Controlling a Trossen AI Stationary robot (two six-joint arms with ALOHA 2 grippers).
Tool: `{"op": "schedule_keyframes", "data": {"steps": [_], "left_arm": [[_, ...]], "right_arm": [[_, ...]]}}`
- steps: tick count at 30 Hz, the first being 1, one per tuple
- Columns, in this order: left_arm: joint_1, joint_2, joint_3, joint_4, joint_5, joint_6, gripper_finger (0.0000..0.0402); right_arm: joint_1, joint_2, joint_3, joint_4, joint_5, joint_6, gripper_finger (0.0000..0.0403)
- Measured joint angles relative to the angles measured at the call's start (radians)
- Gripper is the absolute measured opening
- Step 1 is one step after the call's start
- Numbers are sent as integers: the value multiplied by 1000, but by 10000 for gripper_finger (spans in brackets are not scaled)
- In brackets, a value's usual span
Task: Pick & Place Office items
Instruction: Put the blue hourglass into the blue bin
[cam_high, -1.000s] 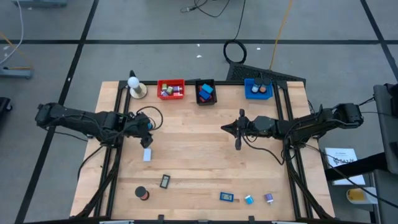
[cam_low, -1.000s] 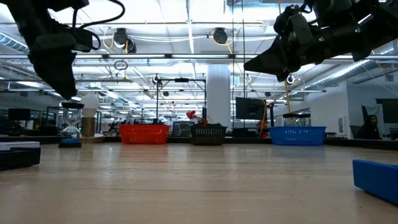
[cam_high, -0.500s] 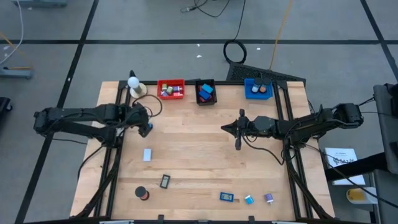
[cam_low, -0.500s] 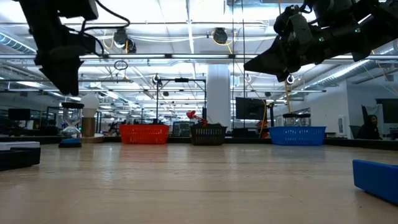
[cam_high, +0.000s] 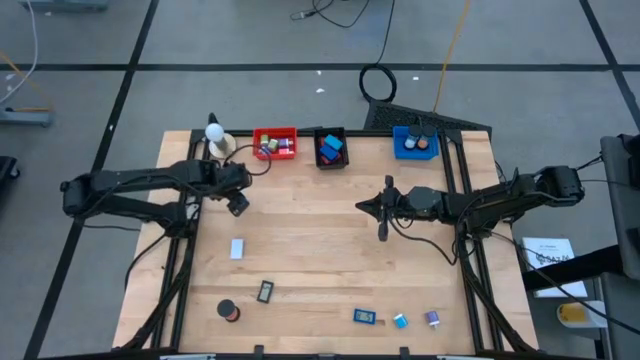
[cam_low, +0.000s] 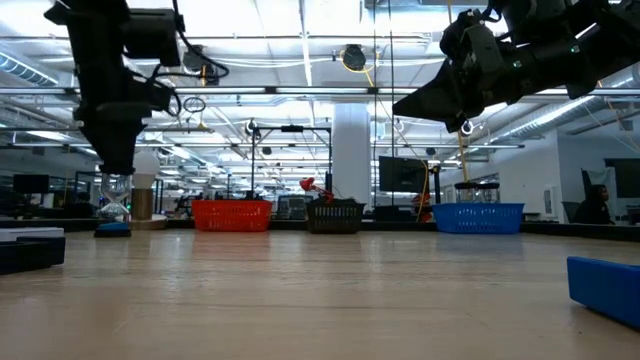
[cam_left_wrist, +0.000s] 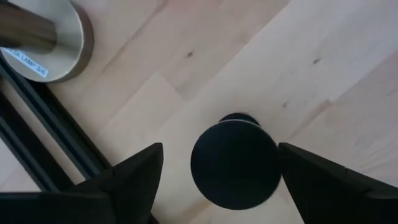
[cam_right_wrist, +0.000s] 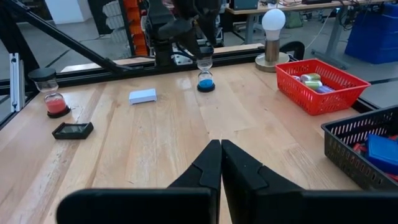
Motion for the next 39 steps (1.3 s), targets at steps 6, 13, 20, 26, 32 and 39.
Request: {"op": "schedule_keyframes", "data": {"steps": [6, 13, 20, 26, 32, 39], "left_arm": [[2, 71, 0, 16, 3, 30, 293], [2, 116, 0, 28, 45, 52, 231], [-8, 118, 12, 14, 22, 38, 211], [-29, 119, 176, 20, 16, 24, 211], [-68, 199, 330, 210, 22, 69, 211], [-86, 471, 520, 295, 106, 185, 211]], "right_arm": [[0, 0, 0, -1, -1, 0, 4], [0, 0, 0, -1, -1, 0, 4], [0, 0, 0, 2, -2, 0, 4], [0, 0, 0, 2, -1, 0, 4], [0, 0, 0, 2, -2, 0, 4], [0, 0, 0, -9, -2, 0, 4]]}}
